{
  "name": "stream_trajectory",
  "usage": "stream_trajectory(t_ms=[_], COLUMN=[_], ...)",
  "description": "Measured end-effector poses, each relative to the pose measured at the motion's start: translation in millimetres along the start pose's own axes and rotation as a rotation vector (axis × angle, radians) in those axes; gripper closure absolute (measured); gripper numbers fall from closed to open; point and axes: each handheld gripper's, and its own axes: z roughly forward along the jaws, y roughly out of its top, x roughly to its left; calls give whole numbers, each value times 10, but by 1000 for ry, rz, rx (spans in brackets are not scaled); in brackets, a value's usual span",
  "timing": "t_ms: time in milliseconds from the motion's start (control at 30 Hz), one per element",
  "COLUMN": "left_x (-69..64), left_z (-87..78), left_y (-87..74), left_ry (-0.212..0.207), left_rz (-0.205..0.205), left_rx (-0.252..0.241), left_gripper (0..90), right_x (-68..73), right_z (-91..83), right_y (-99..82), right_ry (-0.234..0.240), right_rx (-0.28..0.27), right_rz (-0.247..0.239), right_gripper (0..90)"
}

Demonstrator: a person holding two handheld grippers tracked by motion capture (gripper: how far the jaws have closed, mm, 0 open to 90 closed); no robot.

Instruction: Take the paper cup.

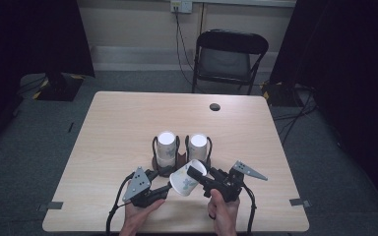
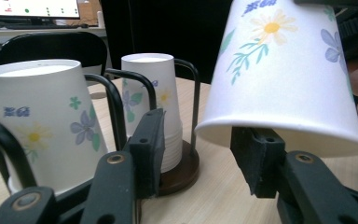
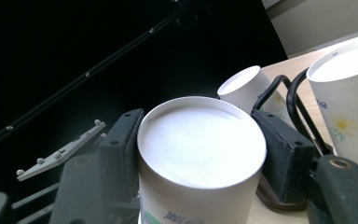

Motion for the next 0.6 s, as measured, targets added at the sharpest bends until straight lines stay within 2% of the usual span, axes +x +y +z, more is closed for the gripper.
stream_trajectory(t_ms=[100,267,367,400,533,600], left_x=[-33,-77,-101,-102,-112,-112], left_z=[13,56,90,97,86,78], left_y=[-1,-6,-17,-18,-10,-3], left_ry=[10,9,1,0,2,9], left_rz=[16,18,41,37,39,47], left_rx=[-10,-31,-25,-27,-39,-40], left_gripper=[546,549,543,537,600,633], right_x=[6,22,19,13,-33,-37], right_z=[29,85,118,127,128,129], right_y=[-3,-20,-33,-36,-39,-45], right_ry=[16,35,25,21,20,-3], right_rx=[13,37,41,41,56,70], right_rz=[20,36,41,42,75,69], right_gripper=[370,368,364,361,348,338])
